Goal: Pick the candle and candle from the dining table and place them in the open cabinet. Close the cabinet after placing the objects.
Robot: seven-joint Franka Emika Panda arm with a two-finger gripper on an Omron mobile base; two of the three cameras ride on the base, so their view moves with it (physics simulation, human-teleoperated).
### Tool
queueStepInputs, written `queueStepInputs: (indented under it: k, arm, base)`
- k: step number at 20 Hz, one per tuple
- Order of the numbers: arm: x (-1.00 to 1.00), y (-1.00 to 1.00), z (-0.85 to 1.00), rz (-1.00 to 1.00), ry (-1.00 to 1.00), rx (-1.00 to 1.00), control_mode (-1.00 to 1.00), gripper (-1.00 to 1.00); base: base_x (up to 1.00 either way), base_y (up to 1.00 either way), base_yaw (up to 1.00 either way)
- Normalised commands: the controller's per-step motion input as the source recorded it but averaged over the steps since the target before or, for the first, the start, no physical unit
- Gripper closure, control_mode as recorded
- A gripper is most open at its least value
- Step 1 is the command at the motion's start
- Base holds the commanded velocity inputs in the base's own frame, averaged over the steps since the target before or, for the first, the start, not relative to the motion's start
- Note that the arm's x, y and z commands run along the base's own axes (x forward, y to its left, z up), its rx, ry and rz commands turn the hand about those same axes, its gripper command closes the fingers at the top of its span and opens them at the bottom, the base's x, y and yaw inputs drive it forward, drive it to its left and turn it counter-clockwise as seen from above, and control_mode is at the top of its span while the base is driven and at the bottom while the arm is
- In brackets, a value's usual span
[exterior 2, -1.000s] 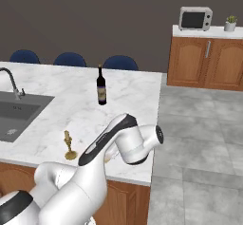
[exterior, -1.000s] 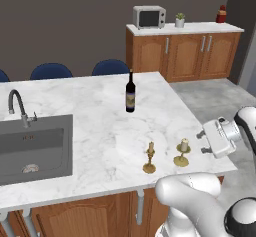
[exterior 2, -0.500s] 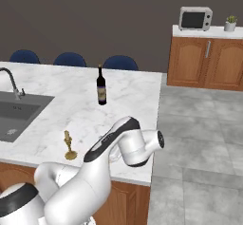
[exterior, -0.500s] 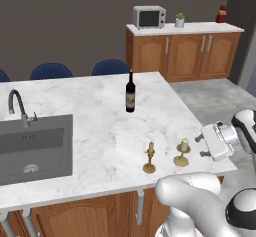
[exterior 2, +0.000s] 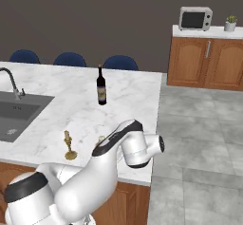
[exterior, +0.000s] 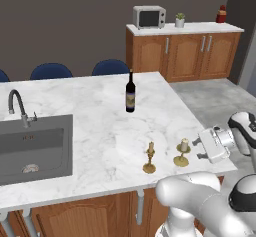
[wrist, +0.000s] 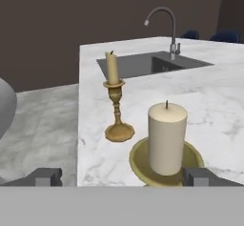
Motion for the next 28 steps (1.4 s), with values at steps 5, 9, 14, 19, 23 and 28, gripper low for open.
queueStepInputs:
  k: [5,9,14,19,23,28]
  arm:
    - [0.17,-0.20,-0.04,0.00,0.00,0.08,-1.00,-1.00]
    - [0.31,-0.04,-0.11,0.00,0.00,0.04,-1.00,-1.00]
    - [0.35,0.00,-0.13,0.00,0.00,0.00,-1.00,-1.00]
    - [0.26,0.00,-0.18,0.00,0.00,0.00,-1.00,-1.00]
    - [0.07,-0.05,-0.24,0.00,0.00,0.01,-1.00,-1.00]
    - [0.00,-0.04,-0.21,0.00,0.00,0.03,-1.00,-1.00]
  base:
    - [0.00,0.00,0.00]
    - [0.00,0.00,0.00]
    - [0.00,0.00,0.00]
    - [0.00,0.00,0.00]
    - [0.00,0.00,0.00]
    - [0.00,0.00,0.00]
